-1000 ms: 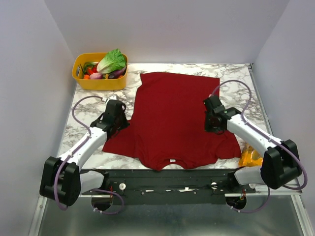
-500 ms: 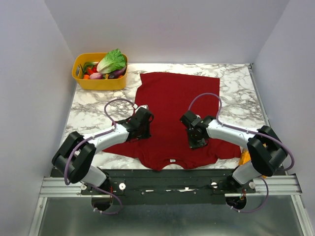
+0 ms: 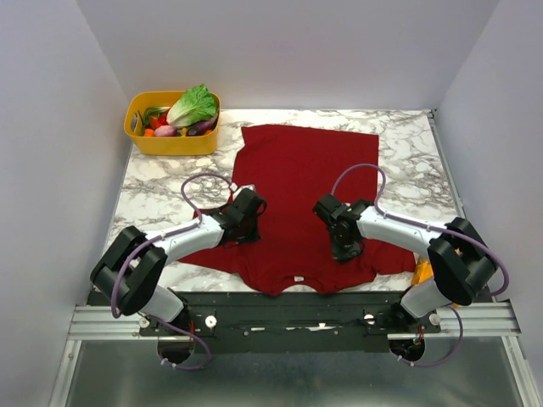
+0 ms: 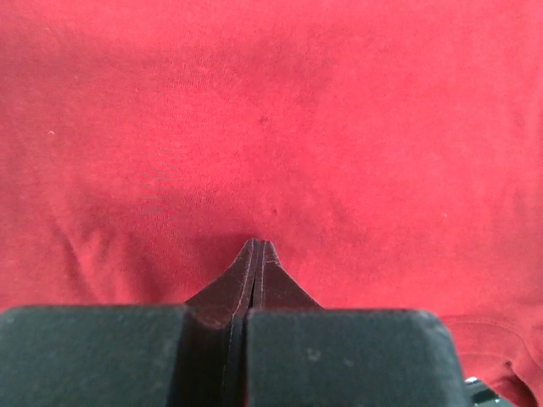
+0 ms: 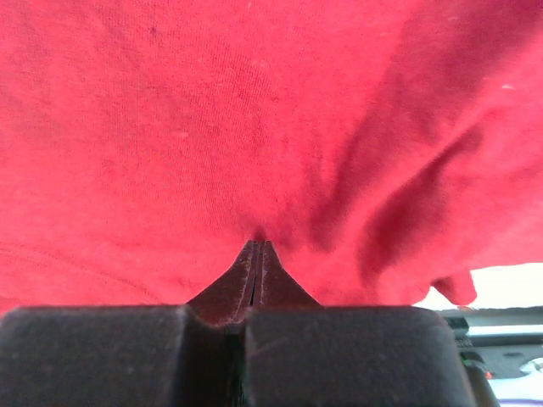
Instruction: Pin the brooch onto the clothing
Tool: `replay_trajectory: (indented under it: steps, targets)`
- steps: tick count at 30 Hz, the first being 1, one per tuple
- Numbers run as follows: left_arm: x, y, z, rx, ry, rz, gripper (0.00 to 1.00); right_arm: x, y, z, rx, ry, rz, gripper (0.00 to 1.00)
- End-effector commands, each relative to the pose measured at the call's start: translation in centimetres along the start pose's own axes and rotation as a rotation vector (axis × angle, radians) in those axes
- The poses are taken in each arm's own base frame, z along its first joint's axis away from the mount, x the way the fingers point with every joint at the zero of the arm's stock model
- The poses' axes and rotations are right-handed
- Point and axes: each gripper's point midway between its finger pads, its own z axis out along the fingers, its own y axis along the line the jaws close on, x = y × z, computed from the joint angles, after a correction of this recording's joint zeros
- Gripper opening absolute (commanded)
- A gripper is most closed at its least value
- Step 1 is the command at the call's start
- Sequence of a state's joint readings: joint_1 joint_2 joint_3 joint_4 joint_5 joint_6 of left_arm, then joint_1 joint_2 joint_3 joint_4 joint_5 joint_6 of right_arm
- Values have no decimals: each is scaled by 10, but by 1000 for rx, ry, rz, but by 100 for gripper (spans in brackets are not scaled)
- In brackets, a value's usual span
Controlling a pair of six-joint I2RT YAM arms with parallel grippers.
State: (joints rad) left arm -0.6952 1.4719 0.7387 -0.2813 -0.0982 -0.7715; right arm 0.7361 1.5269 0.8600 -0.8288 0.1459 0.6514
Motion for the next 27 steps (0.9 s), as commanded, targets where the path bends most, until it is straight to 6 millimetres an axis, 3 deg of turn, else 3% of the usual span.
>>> replay_trajectory:
  steps: [1, 2, 6, 9, 10, 13, 14, 16, 17, 19, 21, 25, 27]
  targets:
    - [-47, -10, -25, -17, -140, 41, 8, -37, 3, -40, -1, -141, -4, 0]
    - [-60, -14, -30, -12, -162, 40, 16, -47, 7, -50, -30, -180, 4, 0]
    - [-96, -1, -39, -7, -227, -17, 30, -78, 27, -82, -135, -311, -19, 1]
    - [-116, 28, -45, -3, -257, -107, 41, -95, 40, -98, -211, -388, -57, 5]
    - [-128, 50, -48, -27, -281, -163, 43, -95, 48, -101, -252, -390, -83, 6]
    - [-131, 81, -59, -40, -308, -249, 54, -101, 65, -104, -331, -415, -140, 19]
    - [-129, 104, -61, -67, -313, -308, 61, -104, 70, -105, -353, -427, -152, 32]
    - [-132, 120, -73, -63, -359, -375, 67, -104, 77, -104, -389, -425, -169, 46]
    - [-129, 145, -76, -98, -382, -443, 69, -107, 83, -106, -414, -445, -176, 54]
    - [-130, 153, -87, -44, -421, -521, 70, -108, 90, -108, -459, -463, -203, 64]
    - [-124, 173, -93, -18, -460, -614, 75, -118, 96, -122, -501, -537, -211, 83]
    - [-114, 197, -98, -8, -496, -730, 76, -124, 117, -149, -645, -630, -295, 98]
    - [-108, 205, -97, -28, -492, -761, 77, -128, 127, -162, -703, -680, -331, 100]
